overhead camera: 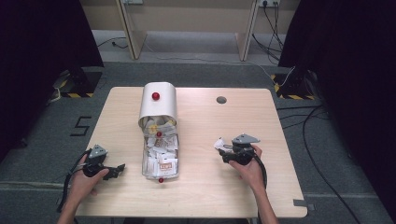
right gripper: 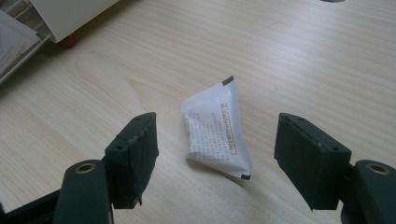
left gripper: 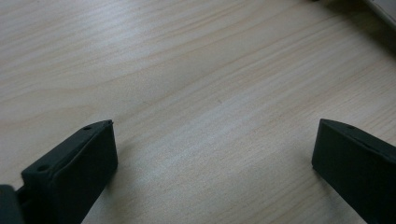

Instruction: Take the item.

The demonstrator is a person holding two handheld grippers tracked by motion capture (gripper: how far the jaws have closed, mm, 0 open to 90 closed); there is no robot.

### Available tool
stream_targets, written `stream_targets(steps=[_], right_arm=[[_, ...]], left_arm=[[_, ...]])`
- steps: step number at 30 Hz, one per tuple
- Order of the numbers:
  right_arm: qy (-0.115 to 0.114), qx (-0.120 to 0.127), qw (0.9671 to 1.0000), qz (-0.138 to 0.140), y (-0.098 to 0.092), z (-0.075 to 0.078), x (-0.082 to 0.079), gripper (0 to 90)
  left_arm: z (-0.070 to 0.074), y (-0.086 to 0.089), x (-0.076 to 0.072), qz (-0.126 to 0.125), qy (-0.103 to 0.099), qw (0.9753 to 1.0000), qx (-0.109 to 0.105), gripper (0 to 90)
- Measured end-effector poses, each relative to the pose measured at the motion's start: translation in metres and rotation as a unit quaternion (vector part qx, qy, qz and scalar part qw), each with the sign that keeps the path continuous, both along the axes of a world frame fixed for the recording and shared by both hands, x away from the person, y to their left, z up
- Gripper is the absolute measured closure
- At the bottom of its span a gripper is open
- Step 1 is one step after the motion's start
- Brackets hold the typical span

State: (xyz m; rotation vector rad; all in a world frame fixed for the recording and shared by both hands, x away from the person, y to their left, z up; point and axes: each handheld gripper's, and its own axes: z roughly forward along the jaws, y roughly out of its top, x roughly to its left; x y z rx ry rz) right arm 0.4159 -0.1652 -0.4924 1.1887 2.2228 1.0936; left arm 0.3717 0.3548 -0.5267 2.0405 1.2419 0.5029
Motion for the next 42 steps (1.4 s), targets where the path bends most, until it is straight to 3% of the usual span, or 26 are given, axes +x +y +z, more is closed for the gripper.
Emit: stream_targets(steps=[6,12,16,42], right_arm=[[0.001,0.005,1.0,0.002,0.0,0.002,-0.007,30.3],[0.007,0.0,1.0,0.004,-0.008,-0.003,-0.031,30.1],[0.004,0.001,1.0,-0.003,-0.016,-0.004,-0.037,30.0],[-0.004,-0.006,1.0,0.006,-0.02,-0.007,-0.063,30.0]], left_arm=[[0.0,0.0,0.0,0.0,0.0,1.0,0.001,0.0],[0.0,0.0,0.0,0.0,0.0,1.0,0.0,0.0],[0.0,0.0,0.0,0.0,0.0,1.0,0.001,0.0],[0.0,0.0,0.0,0.0,0.0,1.0,0.002,0.0]])
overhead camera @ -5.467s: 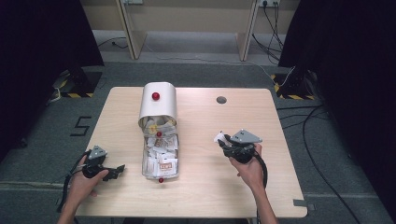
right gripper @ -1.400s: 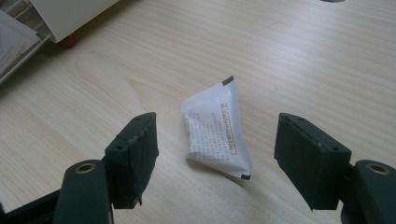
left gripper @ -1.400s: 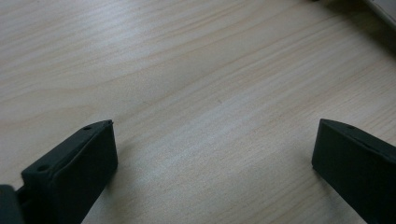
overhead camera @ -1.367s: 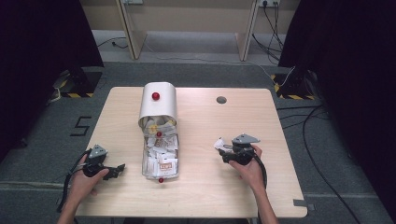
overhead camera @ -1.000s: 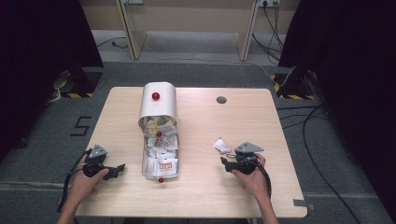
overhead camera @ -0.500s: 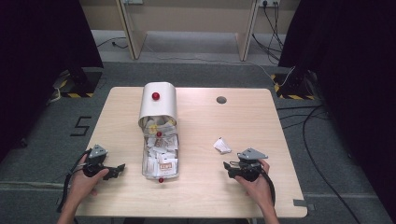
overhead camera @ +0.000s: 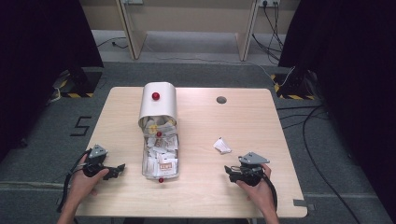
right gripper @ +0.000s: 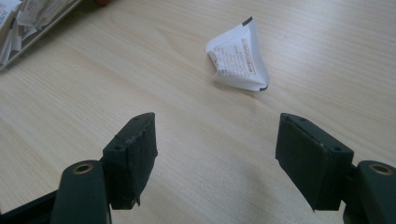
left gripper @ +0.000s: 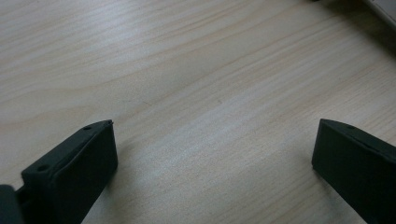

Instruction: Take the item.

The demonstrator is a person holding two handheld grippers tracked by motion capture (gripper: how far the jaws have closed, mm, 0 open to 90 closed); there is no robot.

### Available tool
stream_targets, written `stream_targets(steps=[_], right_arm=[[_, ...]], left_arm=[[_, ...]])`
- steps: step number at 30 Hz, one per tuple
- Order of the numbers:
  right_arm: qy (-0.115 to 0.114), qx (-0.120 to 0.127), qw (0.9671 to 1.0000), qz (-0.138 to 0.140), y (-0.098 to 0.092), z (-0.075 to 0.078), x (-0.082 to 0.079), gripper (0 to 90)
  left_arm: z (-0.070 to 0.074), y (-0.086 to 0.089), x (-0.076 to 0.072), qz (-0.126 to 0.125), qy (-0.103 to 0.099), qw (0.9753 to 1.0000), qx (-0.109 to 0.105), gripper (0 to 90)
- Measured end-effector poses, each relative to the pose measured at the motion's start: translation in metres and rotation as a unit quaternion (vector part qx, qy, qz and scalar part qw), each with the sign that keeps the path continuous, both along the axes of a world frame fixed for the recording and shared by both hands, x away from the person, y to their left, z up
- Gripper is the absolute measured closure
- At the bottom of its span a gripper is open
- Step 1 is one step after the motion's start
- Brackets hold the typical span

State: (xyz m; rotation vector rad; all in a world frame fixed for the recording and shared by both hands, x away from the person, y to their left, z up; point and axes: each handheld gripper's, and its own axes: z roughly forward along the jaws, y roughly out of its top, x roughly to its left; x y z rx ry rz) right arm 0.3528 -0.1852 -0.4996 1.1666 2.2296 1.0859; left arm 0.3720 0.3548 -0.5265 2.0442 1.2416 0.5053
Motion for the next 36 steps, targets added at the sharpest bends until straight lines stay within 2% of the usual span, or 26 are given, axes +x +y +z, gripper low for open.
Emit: stream_targets(steps=[12,25,36], right_arm=[[0.018,0.003,0.9998,-0.007,-0.01,-0.011,-0.018,30.0],[0.016,-0.006,0.9998,-0.006,-0.01,-0.009,-0.019,30.0],[0.029,-0.006,0.9993,-0.02,-0.024,-0.016,-0.028,30.1]], left_arm=[[0.0,0.0,0.001,0.001,-0.001,1.0,0.0,0.0],[0.0,0.0,0.001,0.002,-0.001,1.0,-0.001,0.0],[0.0,0.0,0.001,0.002,-0.001,1.0,-0.001,0.0]])
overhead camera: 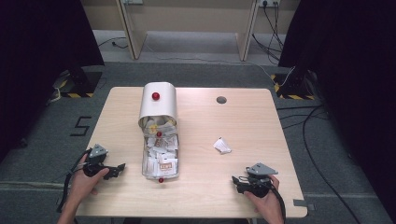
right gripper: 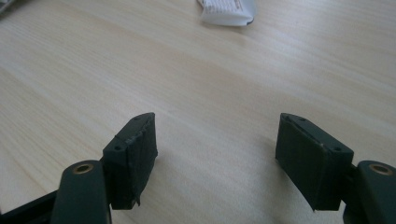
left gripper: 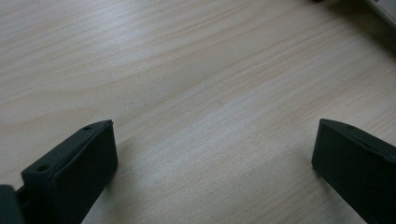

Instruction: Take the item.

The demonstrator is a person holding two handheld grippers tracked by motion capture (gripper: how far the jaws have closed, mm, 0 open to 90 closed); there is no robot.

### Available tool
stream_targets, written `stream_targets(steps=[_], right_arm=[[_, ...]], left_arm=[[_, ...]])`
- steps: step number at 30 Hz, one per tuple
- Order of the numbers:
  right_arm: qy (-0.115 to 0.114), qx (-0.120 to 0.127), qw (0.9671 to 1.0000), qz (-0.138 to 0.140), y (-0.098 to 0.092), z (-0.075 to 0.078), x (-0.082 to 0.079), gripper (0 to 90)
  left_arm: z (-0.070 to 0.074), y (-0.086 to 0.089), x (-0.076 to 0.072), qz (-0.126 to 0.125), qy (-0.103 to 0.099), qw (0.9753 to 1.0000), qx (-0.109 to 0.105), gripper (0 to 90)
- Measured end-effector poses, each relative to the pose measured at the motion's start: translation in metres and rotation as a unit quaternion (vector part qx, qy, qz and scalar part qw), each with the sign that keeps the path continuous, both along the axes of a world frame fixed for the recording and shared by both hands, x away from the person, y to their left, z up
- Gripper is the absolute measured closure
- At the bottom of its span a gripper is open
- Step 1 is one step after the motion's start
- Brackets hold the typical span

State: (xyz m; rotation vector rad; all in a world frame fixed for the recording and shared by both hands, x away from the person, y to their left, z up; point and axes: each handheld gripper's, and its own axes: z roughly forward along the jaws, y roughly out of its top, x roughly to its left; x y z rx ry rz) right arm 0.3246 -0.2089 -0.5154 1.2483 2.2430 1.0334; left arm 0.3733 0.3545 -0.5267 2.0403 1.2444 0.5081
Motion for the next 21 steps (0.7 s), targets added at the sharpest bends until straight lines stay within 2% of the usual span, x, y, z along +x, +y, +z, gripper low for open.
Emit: stream_targets(steps=[10,14,18,21], right_arm=[[0.002,-0.019,0.9998,0.002,-0.0013,-0.0001,-0.0046,29.4],[0.004,-0.021,0.9997,0.009,-0.0028,-0.0004,-0.0064,26.0],[0.007,-0.024,0.9995,0.018,-0.002,-0.0014,-0.0072,17.0],[0.009,-0.028,0.9994,0.021,-0.0015,-0.0017,-0.0075,14.4]], left_arm=[[0.0,0.0,0.0,0.0,0.0,1.0,0.0,0.0],[0.0,0.0,0.0,0.0,0.0,1.0,0.0,0.0],[0.0,0.0,0.0,0.0,0.0,1.0,0.0,0.0],[0.0,0.0,0.0,0.0,0.0,1.0,0.0,0.0]])
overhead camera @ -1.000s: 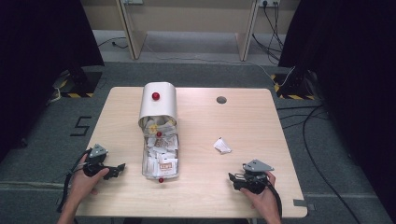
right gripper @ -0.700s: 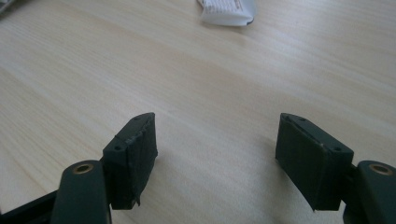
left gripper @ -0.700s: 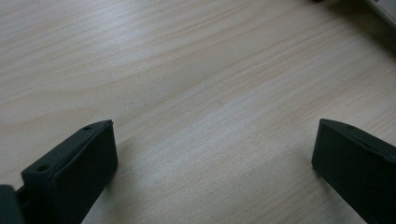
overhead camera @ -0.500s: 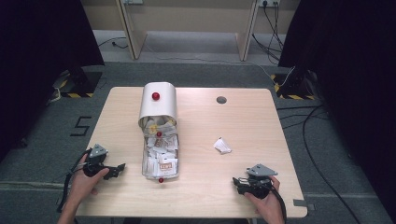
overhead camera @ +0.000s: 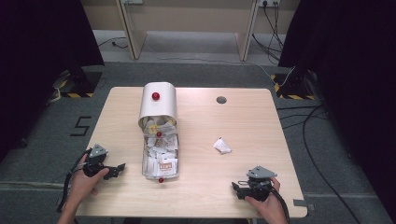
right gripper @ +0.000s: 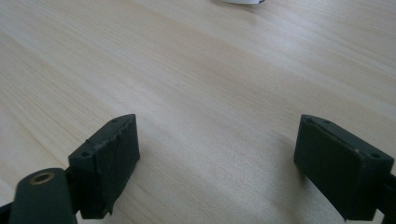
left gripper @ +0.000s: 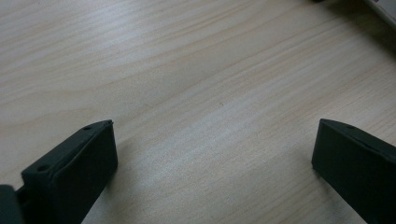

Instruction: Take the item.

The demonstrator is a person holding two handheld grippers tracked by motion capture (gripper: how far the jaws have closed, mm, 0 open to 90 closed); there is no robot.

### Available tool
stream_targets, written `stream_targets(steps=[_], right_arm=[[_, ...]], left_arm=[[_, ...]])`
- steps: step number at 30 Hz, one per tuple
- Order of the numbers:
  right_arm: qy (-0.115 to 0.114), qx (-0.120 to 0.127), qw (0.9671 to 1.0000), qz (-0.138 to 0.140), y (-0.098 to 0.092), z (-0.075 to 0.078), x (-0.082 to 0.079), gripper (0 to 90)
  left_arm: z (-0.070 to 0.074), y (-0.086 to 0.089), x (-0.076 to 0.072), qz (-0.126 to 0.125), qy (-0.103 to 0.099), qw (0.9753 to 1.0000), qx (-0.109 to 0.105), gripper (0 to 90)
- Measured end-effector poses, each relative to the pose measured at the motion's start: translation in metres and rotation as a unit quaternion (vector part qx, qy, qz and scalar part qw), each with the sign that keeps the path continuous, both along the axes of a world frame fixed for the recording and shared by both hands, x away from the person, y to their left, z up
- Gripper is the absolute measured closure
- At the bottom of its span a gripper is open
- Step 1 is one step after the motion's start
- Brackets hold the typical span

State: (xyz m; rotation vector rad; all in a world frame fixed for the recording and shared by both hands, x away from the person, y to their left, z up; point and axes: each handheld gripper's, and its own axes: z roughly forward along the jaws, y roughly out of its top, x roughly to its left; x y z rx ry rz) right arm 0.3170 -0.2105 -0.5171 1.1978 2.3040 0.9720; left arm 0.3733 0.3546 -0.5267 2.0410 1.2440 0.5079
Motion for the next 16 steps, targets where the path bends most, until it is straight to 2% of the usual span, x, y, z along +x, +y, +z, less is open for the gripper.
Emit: stream_targets(steps=[6,16], right_arm=[[0.006,-0.003,1.0,0.007,0.0013,-0.0003,-0.0002,10.3],[0.006,-0.002,0.9999,0.008,0.0015,-0.0003,0.0,9.8]], left_arm=[[0.0,0.0,0.0,0.0,0.0,1.0,0.0,0.0],[0.0,0.0,0.0,0.0,0.0,1.0,0.0,0.0]])
